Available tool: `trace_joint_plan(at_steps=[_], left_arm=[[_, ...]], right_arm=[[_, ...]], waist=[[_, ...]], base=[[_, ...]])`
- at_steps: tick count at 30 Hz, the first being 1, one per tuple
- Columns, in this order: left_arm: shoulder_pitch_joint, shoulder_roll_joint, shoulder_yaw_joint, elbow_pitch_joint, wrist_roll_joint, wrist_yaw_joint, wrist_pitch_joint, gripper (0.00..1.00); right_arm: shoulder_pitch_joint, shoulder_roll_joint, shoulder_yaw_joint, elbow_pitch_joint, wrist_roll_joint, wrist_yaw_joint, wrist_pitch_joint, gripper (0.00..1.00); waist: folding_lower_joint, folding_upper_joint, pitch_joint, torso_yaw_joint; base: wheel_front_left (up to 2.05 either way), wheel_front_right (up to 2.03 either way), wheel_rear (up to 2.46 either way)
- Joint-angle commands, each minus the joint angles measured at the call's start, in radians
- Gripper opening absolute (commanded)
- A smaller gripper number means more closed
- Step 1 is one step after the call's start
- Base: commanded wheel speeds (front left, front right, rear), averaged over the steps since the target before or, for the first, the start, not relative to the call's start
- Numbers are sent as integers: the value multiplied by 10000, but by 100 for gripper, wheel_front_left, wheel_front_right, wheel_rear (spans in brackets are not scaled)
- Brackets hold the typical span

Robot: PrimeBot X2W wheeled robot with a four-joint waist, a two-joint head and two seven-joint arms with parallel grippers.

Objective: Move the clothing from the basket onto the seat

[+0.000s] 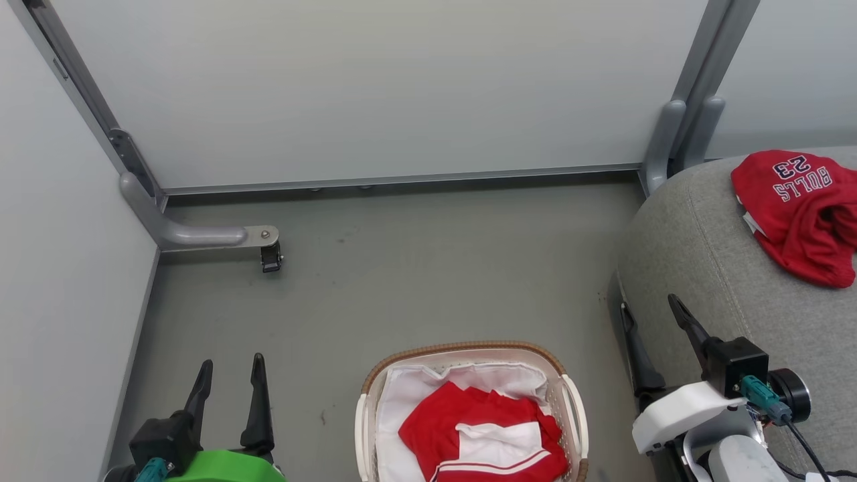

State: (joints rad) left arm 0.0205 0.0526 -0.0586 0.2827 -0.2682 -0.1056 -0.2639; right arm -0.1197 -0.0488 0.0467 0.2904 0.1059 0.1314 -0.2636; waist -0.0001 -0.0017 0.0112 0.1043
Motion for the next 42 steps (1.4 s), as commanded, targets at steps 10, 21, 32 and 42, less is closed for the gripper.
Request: trace_joint_plan(at_steps=[10, 21, 32, 42], left_arm=[[99, -25, 63, 108, 132, -135, -9, 100], [147, -26, -68, 155, 185, -178, -9, 100], [-100, -26, -497, 223, 511, -221, -9, 100], [-1949, 113, -1796, 755, 1057, -257, -9, 100]], right_arm=[[75, -32, 149, 121, 184, -14, -16, 100], [125, -32, 82, 118, 271, -14, -16, 100], [44, -35, -237, -237, 157, -14, -16, 100], [-783, -33, -967, -1060, -235, -14, -16, 100]], waist=[[1, 17, -77, -138], [1, 17, -123, -143], [1, 17, 62, -241], [1, 17, 1691, -534]], base=[[0, 0, 0], [0, 0, 0], [0, 0, 0], [0, 0, 0]])
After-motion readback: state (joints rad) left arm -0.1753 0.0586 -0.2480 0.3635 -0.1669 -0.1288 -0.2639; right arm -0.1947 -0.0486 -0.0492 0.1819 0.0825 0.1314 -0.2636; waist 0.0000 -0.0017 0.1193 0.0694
